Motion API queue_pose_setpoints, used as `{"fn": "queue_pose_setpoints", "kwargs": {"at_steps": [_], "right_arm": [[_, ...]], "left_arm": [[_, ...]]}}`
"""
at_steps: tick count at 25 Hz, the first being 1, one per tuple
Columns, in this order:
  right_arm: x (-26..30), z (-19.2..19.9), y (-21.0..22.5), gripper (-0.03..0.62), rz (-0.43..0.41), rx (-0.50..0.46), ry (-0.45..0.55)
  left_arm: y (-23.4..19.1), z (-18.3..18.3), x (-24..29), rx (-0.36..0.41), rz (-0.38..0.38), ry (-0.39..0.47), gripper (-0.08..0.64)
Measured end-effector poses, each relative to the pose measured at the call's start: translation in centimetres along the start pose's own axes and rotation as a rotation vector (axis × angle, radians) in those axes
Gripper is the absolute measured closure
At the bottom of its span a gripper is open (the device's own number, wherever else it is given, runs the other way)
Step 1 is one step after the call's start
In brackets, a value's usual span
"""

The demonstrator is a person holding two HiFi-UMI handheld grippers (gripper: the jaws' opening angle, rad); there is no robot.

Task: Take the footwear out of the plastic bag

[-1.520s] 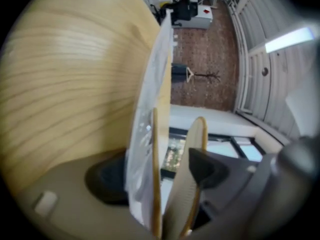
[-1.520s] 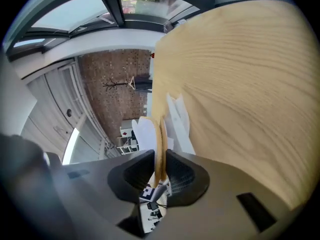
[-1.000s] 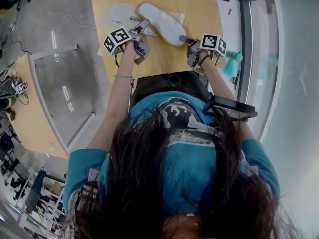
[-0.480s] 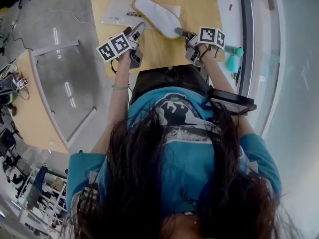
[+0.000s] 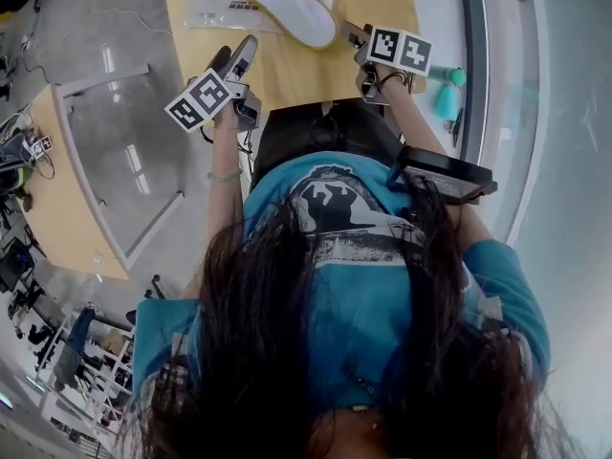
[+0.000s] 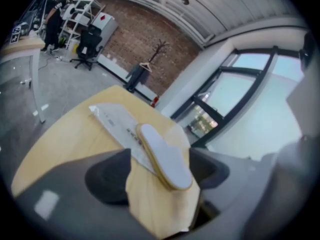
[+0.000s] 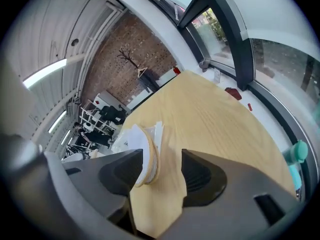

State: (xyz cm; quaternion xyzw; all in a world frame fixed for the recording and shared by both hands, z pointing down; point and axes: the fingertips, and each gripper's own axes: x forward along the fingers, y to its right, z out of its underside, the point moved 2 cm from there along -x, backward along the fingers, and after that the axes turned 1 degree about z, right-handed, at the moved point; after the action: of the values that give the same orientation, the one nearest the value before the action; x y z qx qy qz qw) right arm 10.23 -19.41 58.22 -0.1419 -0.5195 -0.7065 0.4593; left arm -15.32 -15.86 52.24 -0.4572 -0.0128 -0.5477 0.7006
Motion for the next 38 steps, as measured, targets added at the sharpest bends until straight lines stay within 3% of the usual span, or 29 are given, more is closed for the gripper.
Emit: {"fn": "queue_pose_setpoints", "kwargs": {"at_steps": [7, 12, 18, 21, 25, 31, 32, 38], "right_arm": [[-3.7, 0.9, -1.0, 0.371, -0.200, -0.068, -0.005], [-5.3, 2.5, -1.7, 0.373, -0.236, -0.190, -0.002], [-5.7, 4.4, -3.0, 0.380, -0.297, -0.169, -0.002], [-5.3, 6.1, -5.4, 0.385, -0.317, -0.239, -0.034], [-5.6, 7.3, -7.4, 0.403, -0.371, -0.246, -0.058], [-6.2, 6.5, -8.2, 0.466, -0.374, -0.232, -0.033], [-6.4, 6.6, -8.4, 0.474, -0.371, -0.227, -0.024], [-8.6, 11.6, -11.9, 0.489, -0.353, -0.184, 0.026]], "left_arm": [[2.7, 2.7, -3.5, -0.061, 0.022, 0.146, 0.212], [2.3, 5.3, -6.8, -0.019, -0.026, 0.193, 0.252], [0.8, 7.5, -11.1, 0.002, -0.064, 0.238, 0.321], [-0.8, 6.9, -13.4, 0.014, -0.088, 0.258, 0.321], [-0.4, 5.8, -15.2, 0.097, -0.125, 0.295, 0.338], [1.2, 3.8, -18.0, 0.297, -0.208, 0.385, 0.524], [1.1, 3.6, -18.7, 0.310, -0.208, 0.400, 0.558], [-0.8, 4.1, -24.8, 0.383, -0.140, 0.424, 0.560]]}}
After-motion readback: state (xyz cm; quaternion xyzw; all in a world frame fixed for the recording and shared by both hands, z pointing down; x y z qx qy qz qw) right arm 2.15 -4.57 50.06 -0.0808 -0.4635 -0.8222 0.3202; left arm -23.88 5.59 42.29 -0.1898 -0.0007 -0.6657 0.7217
